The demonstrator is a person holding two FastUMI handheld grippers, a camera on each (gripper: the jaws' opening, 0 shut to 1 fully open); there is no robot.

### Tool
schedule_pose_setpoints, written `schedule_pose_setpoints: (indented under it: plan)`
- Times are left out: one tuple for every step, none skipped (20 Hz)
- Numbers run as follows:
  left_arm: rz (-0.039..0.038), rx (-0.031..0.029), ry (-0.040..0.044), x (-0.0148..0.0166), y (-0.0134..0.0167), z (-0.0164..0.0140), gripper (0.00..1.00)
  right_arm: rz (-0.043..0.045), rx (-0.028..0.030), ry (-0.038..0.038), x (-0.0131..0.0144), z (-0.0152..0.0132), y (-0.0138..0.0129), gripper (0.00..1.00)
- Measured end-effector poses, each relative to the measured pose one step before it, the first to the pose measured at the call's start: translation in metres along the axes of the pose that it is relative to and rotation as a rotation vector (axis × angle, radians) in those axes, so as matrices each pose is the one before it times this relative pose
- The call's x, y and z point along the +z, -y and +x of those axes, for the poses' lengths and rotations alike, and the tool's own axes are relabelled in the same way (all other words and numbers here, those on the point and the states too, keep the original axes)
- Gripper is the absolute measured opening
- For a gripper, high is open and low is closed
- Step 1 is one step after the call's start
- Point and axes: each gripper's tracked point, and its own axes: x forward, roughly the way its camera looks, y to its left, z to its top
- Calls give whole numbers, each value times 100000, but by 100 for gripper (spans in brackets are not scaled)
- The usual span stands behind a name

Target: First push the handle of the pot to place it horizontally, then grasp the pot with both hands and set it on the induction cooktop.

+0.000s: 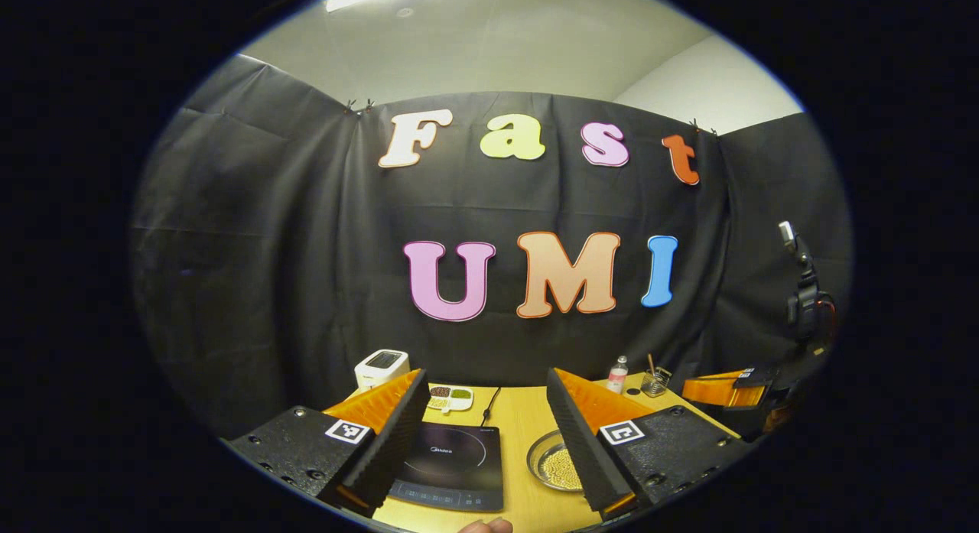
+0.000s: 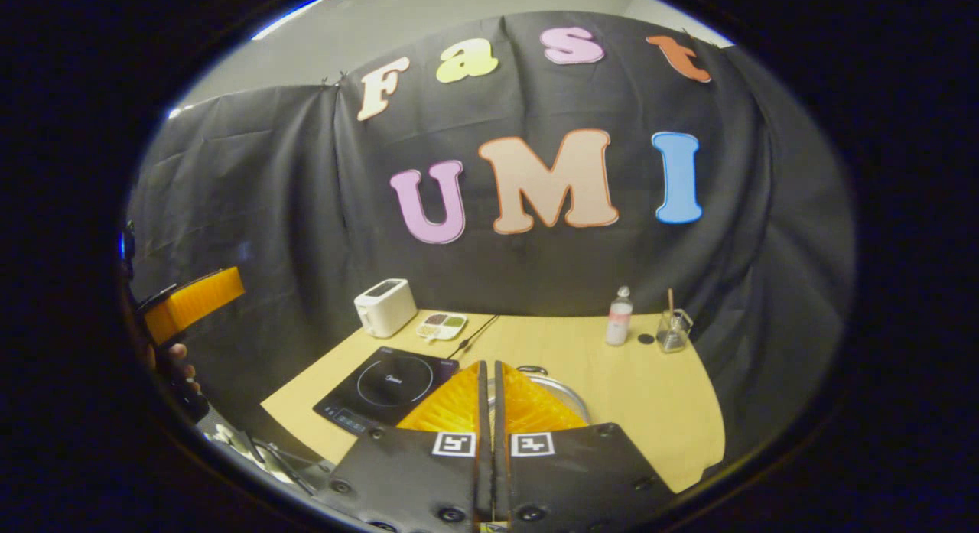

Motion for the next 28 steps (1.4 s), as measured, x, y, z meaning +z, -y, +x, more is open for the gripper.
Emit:
schedule_pose_setpoints:
  plan:
    - [-554,-1130,-161,-162,-566,486,93,1506,-1074,-2065,-626,535,-351,3]
    - [-683,-958,-757,-447,-519,302,89,2327,161,-2382,-871,454,-765,0]
    - [-574,-470,-1053,-446,-524,387,89,2234,1124,-2167,-846,598,-936,2]
    - [-681,159,-1020,-485,-704,298,93,857,418,-2034,-676,667,-622,0]
    - [-1065,798,-1407,-524,-670,234,94,470,-135,-2821,-809,809,-284,0]
    - [-1479,754,-908,-409,-639,102,93,1235,1078,-3456,-1149,707,-399,0]
    - [-1190,689,-684,-207,-441,185,93,1906,2089,-3399,-1036,815,-749,0]
    - [-469,1225,-550,-215,-622,145,94,2148,1997,-3358,-869,850,-539,0]
    - [284,2130,-354,-199,-824,261,89,1910,1024,-3689,-1066,749,-175,0]
    - [40,1848,197,-11,-666,380,93,1715,345,-2859,-765,683,-58,0]
    - [-383,1223,-29,132,-324,113,94,1624,433,-2418,-667,805,77,3]
    - [-357,500,339,-30,-119,88,89,1496,-523,-2564,-594,773,317,3]
    - [-22,5,193,35,-82,199,89,1100,-2079,-3348,-960,615,461,3]
    - [383,514,-383,-268,-178,316,89,617,-458,-3145,-786,599,258,3]
    - [166,880,-10,-120,-295,261,89,-276,1214,-2898,-912,559,-214,2]
    - [-509,837,138,44,-262,180,94,-1368,710,-2546,-700,556,-176,2]
    - [-1127,570,219,31,-82,212,94,-1610,250,-2206,-672,473,-53,2]
    - [-1122,524,-346,-242,-24,132,94,-1160,-60,-2053,-569,504,94,0]
    - [-986,577,-449,-217,-159,165,94,-461,-366,-2141,-658,483,179,0]
    - [-901,554,-416,-214,-153,169,94,693,-130,-2240,-651,342,8,3]
    - [-639,719,-152,-34,-238,159,94,1725,290,-1929,-438,541,99,0]
    - [-455,925,-39,-61,-435,5,94,1895,197,-1822,-548,614,183,0]
    - [-345,810,181,14,-297,107,94,1197,-640,-2118,-439,473,337,0]
    - [-296,595,-186,-137,-159,110,99,248,-871,-2520,-715,545,324,0]
    - [-334,389,-566,-128,-158,-24,94,-337,-849,-2654,-636,553,316,3]
    - [-412,455,-496,-279,-96,25,94,-802,-493,-2280,-691,293,221,0]
    - [-389,622,-197,-14,-232,-12,99,-1206,-697,-1829,-526,398,189,0]
    - [-378,621,34,-47,-234,14,94,-1300,-522,-1688,-574,213,50,2]
